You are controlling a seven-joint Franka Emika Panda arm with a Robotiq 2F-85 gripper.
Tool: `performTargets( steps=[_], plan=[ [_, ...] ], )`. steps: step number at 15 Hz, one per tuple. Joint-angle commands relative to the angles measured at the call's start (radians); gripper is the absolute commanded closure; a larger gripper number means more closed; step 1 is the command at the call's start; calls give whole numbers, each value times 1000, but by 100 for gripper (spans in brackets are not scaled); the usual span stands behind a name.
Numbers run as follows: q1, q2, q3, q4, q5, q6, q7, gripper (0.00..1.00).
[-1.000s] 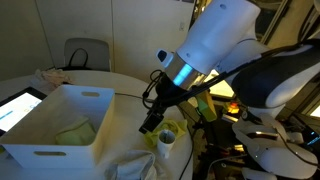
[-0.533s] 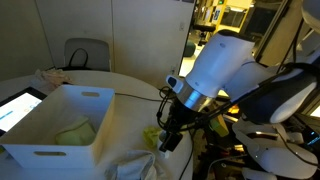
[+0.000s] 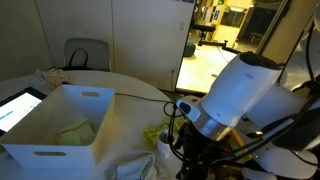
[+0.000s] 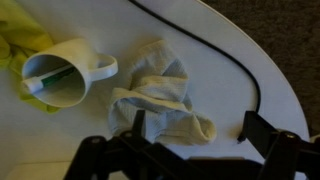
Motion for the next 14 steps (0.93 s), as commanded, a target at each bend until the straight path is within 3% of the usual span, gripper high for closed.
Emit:
performTargets(
  steps=[1, 2, 8, 10, 14],
  plan=[
    [-111, 70, 182, 60, 30, -1, -13, 0],
    [-196, 74, 278, 76, -19, 4, 26, 0],
    [-625, 199, 710, 214, -33, 7, 21, 0],
    [-756, 234, 810, 252, -65, 9, 29, 0],
    [-976, 239, 941, 278, -152, 7, 19, 0]
  ],
)
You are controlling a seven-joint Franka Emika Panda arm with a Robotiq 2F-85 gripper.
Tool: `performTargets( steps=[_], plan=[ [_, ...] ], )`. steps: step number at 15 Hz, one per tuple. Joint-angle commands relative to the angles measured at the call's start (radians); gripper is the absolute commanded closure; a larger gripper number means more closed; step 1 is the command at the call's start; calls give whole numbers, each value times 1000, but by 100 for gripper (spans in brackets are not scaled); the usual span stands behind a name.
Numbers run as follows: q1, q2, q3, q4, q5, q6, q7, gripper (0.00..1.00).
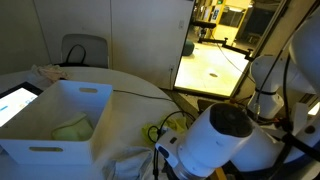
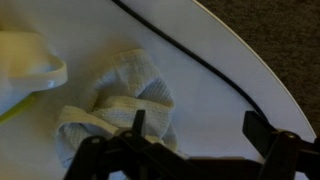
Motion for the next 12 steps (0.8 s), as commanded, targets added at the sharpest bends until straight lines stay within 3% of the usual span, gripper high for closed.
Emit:
performTargets(
  steps=[1, 3, 5, 6, 12],
  plan=[
    [-176, 18, 101, 35, -79, 7, 10, 0],
    [-241, 29, 134, 40, -121, 13, 24, 0],
    [-262, 98, 163, 72, -153, 27, 71, 0],
    [-323, 65, 196, 64, -150, -1, 29, 0],
    [-359, 155, 248, 100, -177, 5, 57, 0]
  ],
)
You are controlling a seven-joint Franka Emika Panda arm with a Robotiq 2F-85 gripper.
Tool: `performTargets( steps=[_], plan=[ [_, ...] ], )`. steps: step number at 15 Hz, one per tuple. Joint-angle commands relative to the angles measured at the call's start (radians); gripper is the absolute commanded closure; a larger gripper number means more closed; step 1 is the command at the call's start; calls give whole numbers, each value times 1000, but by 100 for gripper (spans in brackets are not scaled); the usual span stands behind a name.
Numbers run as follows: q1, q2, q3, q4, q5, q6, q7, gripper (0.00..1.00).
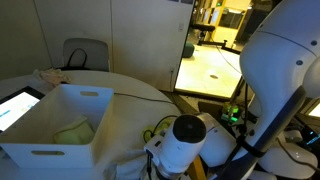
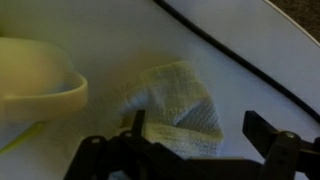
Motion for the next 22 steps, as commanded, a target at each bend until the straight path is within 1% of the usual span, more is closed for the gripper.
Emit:
performTargets(
  steps=[1, 3, 4, 6, 7, 9, 12, 18, 20, 21, 22],
  plan=[
    [-42, 24, 33, 32, -29, -7, 13, 0],
    [-30, 48, 32, 36, -31, 6, 30, 0],
    [-46, 35, 37, 27, -29, 0, 15, 0],
    [-34, 54, 28, 28, -33, 9, 29, 0],
    [-44, 50, 29, 23, -32, 9, 22, 0],
    [-35, 70, 17, 23, -34, 34, 39, 0],
    [-55, 89, 19, 27, -24, 54, 37, 0],
    [-123, 114, 49, 33, -1, 98, 12, 0],
    [-168, 117, 77, 32, 9, 107, -7, 0],
    [-179, 126, 86, 35, 12, 113, -7, 4],
    [-196, 127, 96, 35, 13, 114, -12, 15]
  ],
)
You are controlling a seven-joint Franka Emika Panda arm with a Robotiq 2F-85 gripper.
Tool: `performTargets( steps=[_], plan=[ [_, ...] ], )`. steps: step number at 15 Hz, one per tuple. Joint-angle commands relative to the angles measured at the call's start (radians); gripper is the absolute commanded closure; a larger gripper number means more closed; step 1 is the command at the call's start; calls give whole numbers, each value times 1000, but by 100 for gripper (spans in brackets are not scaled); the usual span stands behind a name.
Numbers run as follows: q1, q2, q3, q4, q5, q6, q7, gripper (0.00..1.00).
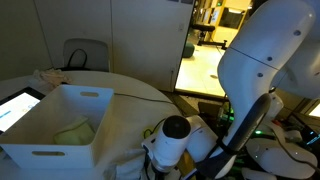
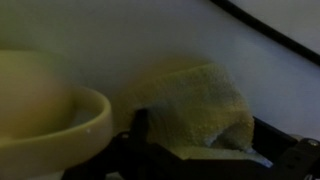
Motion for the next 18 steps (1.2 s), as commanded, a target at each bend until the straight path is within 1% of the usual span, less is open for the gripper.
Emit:
performTargets(
  steps=[1, 2, 4, 7, 8, 9, 10, 11, 13, 14, 16, 18],
  plan=[
    [-71, 33, 41, 15, 12, 29, -25, 23],
    [-78, 35, 48, 15, 10, 29, -25, 28],
    [-92, 22, 52, 12, 5, 19, -26, 46],
    [-79, -2, 35, -1, -4, 14, -12, 60],
    [-72, -14, 30, -8, -6, 10, -9, 70],
    [-64, -26, 24, -14, -10, 8, -6, 85],
    [-70, -48, 29, -24, -11, -1, -15, 92],
    [-50, -64, 11, -32, -18, -4, -1, 97],
    [-27, -112, -15, -52, -36, -20, 5, 100],
    [-11, -130, -30, -58, -44, -25, 13, 100],
    [-5, -165, -44, -69, -55, -34, 10, 100],
    [17, -198, -75, -80, -78, -48, 37, 100]
  ],
)
